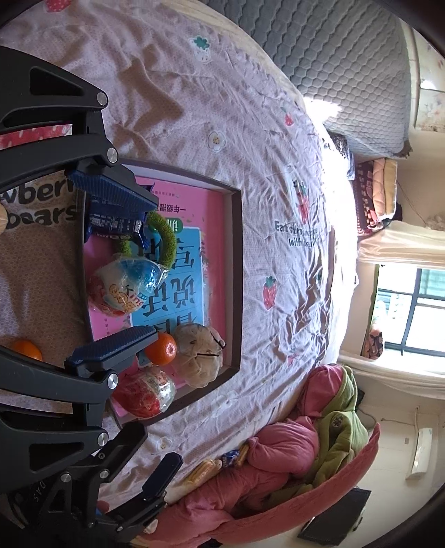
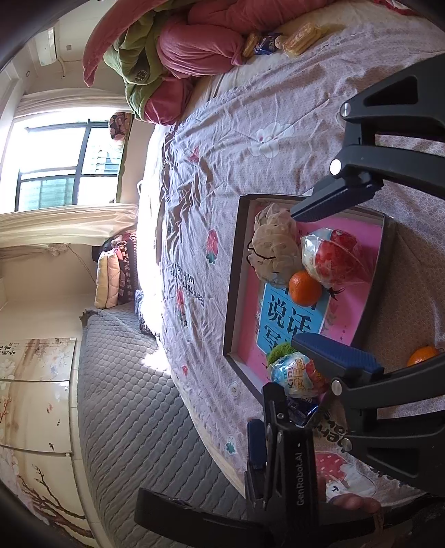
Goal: Organize objects
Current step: 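Withdraw both tools from the tray toward the walnut and remaining orange, then close left tool on walnut while right tool closes on orange, then carry walnut over the tray with left tool while right tool carries orange there, then lower walnut beside blue packet while right tool lowers orange beside other orange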
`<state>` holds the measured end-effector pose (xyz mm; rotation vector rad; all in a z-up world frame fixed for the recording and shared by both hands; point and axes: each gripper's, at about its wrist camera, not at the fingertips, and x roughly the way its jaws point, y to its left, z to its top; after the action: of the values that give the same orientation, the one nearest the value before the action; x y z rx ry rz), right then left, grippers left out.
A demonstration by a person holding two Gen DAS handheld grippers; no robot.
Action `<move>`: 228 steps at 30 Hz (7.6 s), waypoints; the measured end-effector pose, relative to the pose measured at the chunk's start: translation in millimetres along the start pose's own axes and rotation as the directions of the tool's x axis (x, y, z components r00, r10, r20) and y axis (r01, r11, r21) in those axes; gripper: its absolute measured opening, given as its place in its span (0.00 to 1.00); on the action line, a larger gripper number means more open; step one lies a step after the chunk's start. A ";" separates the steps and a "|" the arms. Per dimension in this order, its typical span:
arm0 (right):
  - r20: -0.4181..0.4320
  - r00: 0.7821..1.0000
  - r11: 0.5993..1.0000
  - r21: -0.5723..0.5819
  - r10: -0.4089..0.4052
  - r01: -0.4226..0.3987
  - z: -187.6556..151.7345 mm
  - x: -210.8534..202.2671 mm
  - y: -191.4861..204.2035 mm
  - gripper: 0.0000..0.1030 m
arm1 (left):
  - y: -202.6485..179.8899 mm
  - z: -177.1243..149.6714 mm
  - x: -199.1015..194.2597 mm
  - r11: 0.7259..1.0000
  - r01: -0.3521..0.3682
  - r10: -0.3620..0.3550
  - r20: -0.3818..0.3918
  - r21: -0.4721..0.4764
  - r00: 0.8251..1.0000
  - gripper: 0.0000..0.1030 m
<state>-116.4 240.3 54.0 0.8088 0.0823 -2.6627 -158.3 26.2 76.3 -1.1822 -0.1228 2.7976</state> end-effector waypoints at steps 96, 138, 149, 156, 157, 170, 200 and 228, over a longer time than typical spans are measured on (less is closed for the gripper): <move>-0.255 0.966 0.970 -0.222 0.040 -0.099 -97.0 16.9 84.9 0.37 | 23.9 -145.0 1.6 0.995 -0.049 0.059 -0.111 0.087 0.992 0.32; 0.088 0.995 0.995 -0.084 0.050 -0.043 -0.6 -40.1 35.5 0.37 | -15.3 -27.5 -44.0 0.993 -0.044 0.026 0.156 0.111 0.987 0.32; 0.116 0.992 0.996 -0.077 0.040 -0.032 19.4 -34.6 26.1 0.37 | -4.3 3.4 -41.0 0.991 -0.073 0.051 0.191 0.111 0.980 0.32; 0.105 0.994 0.996 -0.088 0.039 -0.029 28.4 -16.8 26.4 0.37 | 19.7 7.9 -16.2 0.994 -0.087 0.076 0.143 0.073 0.987 0.32; 0.099 0.994 0.995 -0.090 0.041 -0.032 27.8 -13.3 26.9 0.37 | 22.8 6.1 -11.8 0.993 -0.093 0.083 0.137 0.072 0.987 0.32; -0.016 0.998 0.991 -0.119 0.056 -0.057 -1.8 26.8 39.2 0.37 | 60.0 -28.2 35.4 0.994 -0.104 0.103 0.049 0.017 0.993 0.32; -0.131 0.990 0.992 -0.112 0.044 -0.059 -23.0 63.3 39.0 0.37 | 63.8 -25.7 72.7 0.999 -0.047 0.047 0.034 0.026 0.998 0.33; -0.193 0.980 0.998 -0.030 0.056 -0.063 -31.2 71.2 27.3 0.37 | 66.8 -53.2 58.3 1.000 0.007 -0.007 -0.021 0.005 1.000 0.33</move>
<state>-145.4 197.1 -9.9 1.0383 0.1521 -2.5136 -164.7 -30.8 -9.7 -1.2068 -0.1175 2.7773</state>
